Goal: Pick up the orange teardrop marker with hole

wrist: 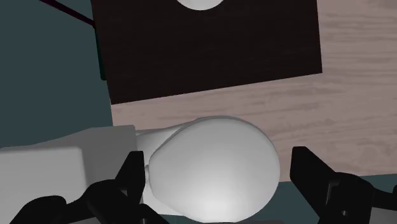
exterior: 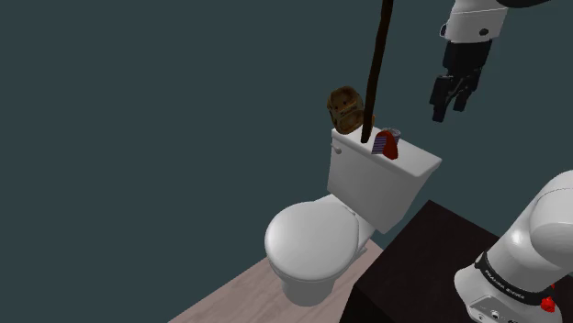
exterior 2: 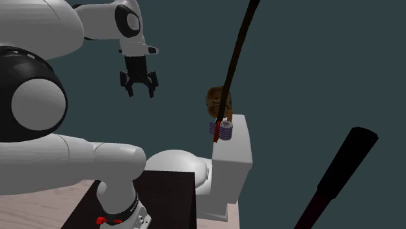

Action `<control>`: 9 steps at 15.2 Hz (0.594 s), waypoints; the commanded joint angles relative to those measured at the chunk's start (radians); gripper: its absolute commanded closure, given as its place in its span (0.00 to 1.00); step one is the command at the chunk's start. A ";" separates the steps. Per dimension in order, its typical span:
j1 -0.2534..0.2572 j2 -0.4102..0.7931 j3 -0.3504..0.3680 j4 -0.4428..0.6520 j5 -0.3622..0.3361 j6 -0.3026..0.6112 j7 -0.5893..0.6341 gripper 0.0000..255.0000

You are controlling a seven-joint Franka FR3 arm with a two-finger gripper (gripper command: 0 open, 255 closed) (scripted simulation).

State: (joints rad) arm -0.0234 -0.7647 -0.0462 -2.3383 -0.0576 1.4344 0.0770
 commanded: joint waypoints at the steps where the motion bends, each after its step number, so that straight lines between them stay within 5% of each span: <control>1: 0.000 0.000 0.000 0.000 0.000 0.000 0.000 0.00; 9: -0.041 0.195 -0.120 -0.001 -0.061 0.213 -0.092 0.00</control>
State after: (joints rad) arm -0.0599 -0.5933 -0.1528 -2.3389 -0.1142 1.6194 -0.0056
